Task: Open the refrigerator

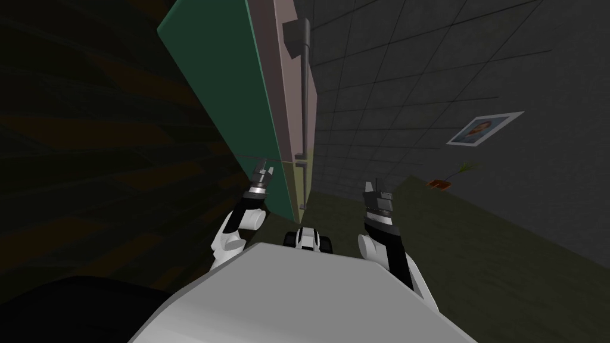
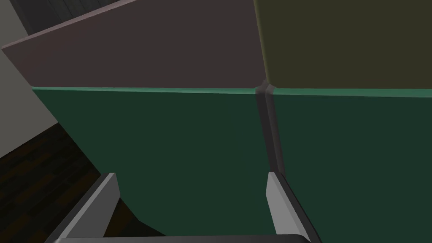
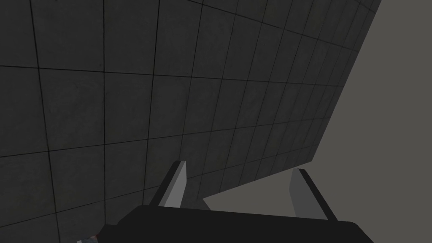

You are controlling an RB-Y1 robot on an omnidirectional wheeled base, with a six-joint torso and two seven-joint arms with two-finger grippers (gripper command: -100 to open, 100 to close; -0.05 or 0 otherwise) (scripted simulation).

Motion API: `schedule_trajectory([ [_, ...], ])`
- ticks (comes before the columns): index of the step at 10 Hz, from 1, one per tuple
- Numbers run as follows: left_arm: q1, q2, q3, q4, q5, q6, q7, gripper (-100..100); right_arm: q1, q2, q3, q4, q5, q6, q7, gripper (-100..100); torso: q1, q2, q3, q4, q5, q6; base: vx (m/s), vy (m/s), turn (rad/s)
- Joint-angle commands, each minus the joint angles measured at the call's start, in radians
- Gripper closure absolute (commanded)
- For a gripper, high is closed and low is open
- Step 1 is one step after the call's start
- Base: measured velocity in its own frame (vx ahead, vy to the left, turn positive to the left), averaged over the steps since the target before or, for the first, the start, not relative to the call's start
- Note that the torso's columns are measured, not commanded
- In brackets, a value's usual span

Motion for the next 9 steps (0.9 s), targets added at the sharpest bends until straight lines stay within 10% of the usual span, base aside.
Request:
schedule_trajectory([
  [1,-0.027,0.003,0.003,-0.008,0.0,0.065,0.0,-100,0.0,0.0,0.0,0.0,0.0,0.0,0.0,0,0.0,0.0,0.0,0.0,0.0,0.0,0.001,-0.022,-0.001],
  [9,-0.122,0.009,0.015,-0.03,0.0,0.26,0.005,-100,0.0,0.0,0.0,0.0,0.0,0.0,0.0,0,-0.001,0.0,0.0,0.0,0.0,0.0,0.002,-0.027,-0.002],
])
